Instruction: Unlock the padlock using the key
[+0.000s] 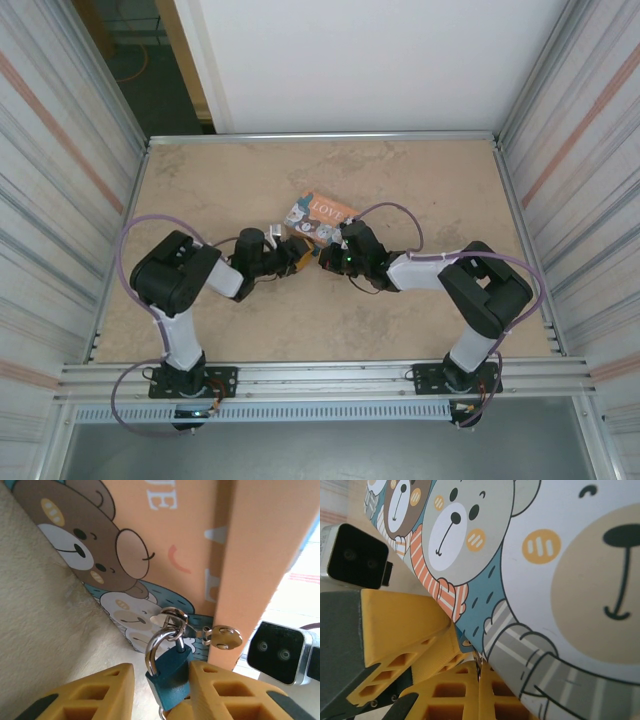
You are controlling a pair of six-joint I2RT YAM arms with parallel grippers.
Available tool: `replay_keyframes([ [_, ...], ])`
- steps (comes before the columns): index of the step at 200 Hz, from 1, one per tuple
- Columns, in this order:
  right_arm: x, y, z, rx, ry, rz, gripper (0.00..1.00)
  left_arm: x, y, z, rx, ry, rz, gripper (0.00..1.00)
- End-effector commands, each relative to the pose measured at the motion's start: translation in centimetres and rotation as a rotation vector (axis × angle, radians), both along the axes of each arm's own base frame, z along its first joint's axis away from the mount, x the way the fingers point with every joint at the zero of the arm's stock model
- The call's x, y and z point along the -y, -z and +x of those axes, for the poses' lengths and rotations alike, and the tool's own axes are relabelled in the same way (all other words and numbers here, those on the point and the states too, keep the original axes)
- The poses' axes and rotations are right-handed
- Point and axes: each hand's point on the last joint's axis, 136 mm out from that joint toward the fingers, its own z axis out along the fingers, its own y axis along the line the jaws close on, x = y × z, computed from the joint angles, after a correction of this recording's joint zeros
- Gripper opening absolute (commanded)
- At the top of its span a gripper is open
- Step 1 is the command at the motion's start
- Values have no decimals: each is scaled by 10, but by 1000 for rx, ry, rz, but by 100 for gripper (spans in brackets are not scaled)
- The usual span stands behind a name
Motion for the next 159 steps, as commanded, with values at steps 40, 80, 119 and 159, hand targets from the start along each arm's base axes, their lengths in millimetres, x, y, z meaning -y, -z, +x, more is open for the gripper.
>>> replay_keyframes([
  [40,-18,-31,4,14,-4,104,0,13,-6,7,20,4,-38,29],
  [80,-19,-36,3,7,3,133,0,14,-6,8,25,-1,-37,23],
  [119,-11,-40,4,18,18,127,4,12,-11,8,42,-7,-26,15],
  [159,3,-40,0,38,32,72,14,10,-23,7,62,-5,1,8],
])
